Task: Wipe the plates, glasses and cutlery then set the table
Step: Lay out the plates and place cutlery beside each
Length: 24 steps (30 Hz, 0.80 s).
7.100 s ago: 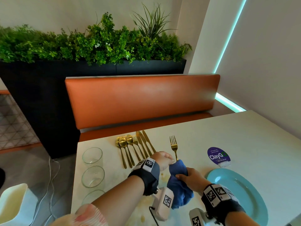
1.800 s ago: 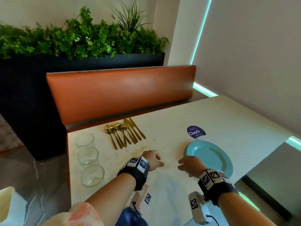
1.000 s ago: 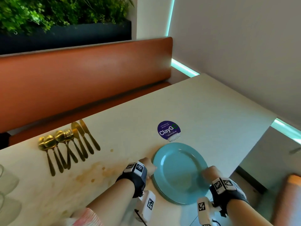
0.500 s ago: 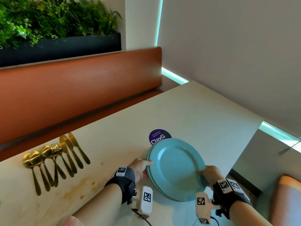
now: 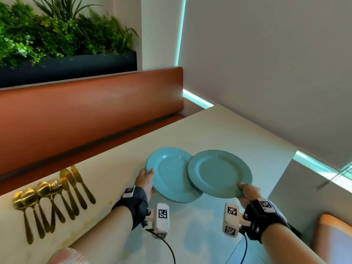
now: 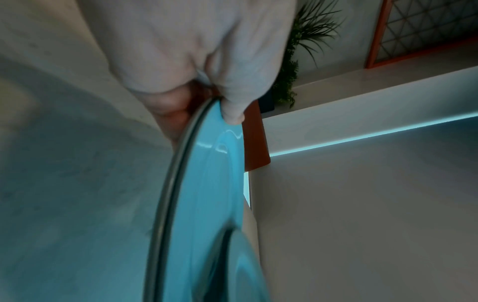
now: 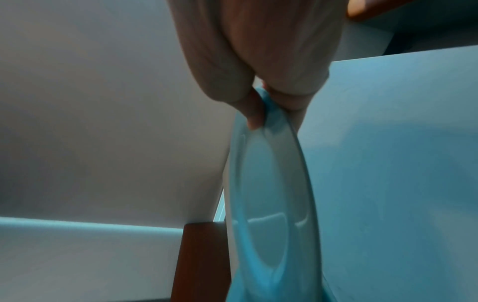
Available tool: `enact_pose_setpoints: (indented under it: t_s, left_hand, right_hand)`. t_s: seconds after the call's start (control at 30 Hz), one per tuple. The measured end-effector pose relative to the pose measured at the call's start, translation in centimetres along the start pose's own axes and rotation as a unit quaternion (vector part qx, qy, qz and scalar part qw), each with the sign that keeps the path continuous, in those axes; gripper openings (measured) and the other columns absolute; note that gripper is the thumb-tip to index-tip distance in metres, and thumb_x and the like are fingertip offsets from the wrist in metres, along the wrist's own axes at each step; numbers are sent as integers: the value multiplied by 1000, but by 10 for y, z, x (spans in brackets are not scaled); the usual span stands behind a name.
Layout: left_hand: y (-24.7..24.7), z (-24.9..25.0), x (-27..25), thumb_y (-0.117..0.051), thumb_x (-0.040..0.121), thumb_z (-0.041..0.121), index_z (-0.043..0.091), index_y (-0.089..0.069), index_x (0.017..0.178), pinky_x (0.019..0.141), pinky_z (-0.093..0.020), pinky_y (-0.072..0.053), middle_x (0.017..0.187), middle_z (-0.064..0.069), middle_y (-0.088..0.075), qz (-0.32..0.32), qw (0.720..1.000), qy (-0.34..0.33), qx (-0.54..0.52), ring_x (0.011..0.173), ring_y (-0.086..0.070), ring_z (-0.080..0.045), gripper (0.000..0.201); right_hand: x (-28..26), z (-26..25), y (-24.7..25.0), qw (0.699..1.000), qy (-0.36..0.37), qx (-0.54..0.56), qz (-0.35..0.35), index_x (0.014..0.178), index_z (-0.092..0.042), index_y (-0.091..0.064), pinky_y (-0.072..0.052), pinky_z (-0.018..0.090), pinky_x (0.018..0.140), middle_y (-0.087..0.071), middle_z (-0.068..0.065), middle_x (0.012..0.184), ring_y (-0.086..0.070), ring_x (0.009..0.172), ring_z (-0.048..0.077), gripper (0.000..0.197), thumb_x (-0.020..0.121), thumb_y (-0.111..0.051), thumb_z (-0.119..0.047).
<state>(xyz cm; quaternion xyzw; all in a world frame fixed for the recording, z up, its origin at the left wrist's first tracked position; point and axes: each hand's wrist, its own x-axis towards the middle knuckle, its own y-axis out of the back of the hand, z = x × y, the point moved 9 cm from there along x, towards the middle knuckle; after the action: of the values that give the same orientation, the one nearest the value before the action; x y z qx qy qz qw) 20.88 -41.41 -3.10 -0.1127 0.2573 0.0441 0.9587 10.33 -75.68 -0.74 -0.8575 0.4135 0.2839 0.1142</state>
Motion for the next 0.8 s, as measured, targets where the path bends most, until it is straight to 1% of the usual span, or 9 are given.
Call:
enact_pose_setpoints:
  t_s: [0.1, 0.17, 0.33, 0.4, 0.43, 0.53, 0.6, 0.7, 0.8]
  left_hand:
    - [12, 16, 13, -43, 100, 19, 12, -49, 127, 82, -42, -50, 126, -15, -58, 56, 998, -15, -28, 98, -58, -29, 29]
    - [16, 24, 22, -43, 100, 18, 11, -47, 129, 89, -44, -48, 128, -14, -57, 80, 996, -22, -45, 101, -57, -29, 31]
    - [6, 33, 35, -42, 100, 17, 10, -44, 132, 95, -47, -48, 132, -14, -54, 102, 992, -21, -70, 114, -56, -32, 32]
    - [-2, 31, 39, -42, 100, 17, 10, -43, 132, 96, -47, -48, 133, -15, -54, 102, 992, -17, -73, 112, -56, -30, 33]
    - [-6, 28, 40, -42, 100, 17, 10, -43, 132, 96, -47, -48, 132, -14, -54, 101, 992, -13, -72, 112, -56, -30, 33]
    - [-18, 20, 45, -42, 100, 18, 11, -43, 133, 93, -46, -49, 132, -14, -55, 89, 994, -2, -63, 111, -57, -31, 34]
    - [-25, 16, 47, -42, 100, 18, 12, -43, 134, 89, -43, -50, 130, -14, -56, 76, 995, -1, -59, 104, -57, -29, 34]
    - [-34, 13, 49, -42, 100, 18, 12, -44, 134, 87, -41, -49, 129, -14, -56, 53, 997, -1, -57, 102, -56, -28, 34]
    - [-40, 8, 49, -41, 101, 19, 11, -44, 133, 87, -41, -49, 129, -14, -56, 38, 997, 4, -63, 103, -56, -28, 34]
  right_hand:
    - [8, -5, 27, 998, -17, -23, 61, 126, 8, -46, -47, 44, 96, -57, 19, 122, -54, 116, 37, 36, 92, -51, -2]
    - [7, -5, 41, 996, -28, -30, 80, 126, 6, -49, -53, 40, 86, -58, 15, 115, -57, 111, 33, 40, 89, -55, -8]
    - [4, 4, 51, 995, -68, -33, 64, 135, 4, -42, -51, 22, 80, -45, 19, 141, -49, 124, 28, 40, 98, -41, -12]
    - [6, 10, 53, 993, -83, -42, 71, 131, 2, -46, -44, 31, 97, -49, 17, 138, -49, 126, 31, 37, 98, -41, -13]
    - [6, 11, 52, 993, -81, -41, 72, 127, -1, -50, -45, 37, 94, -54, 14, 131, -54, 118, 33, 34, 97, -42, -15]
    - [28, 27, 44, 994, -90, -38, 47, 129, 1, -46, -45, 33, 63, -50, 24, 134, -54, 111, 46, 39, 98, -37, -20]
    - [46, 32, 46, 994, -86, -38, 55, 133, 1, -42, -47, 42, 79, -48, 25, 136, -51, 119, 43, 42, 95, -36, -18]
    - [85, 40, 71, 990, -66, -83, 98, 111, -4, -58, -46, 39, 75, -64, 20, 84, -60, 72, 33, 38, 83, -46, -26]
    - [96, 46, 76, 988, -93, -72, 96, 102, -13, -59, -48, 58, 79, -68, 20, 84, -67, 74, 39, 43, 71, -50, -42]
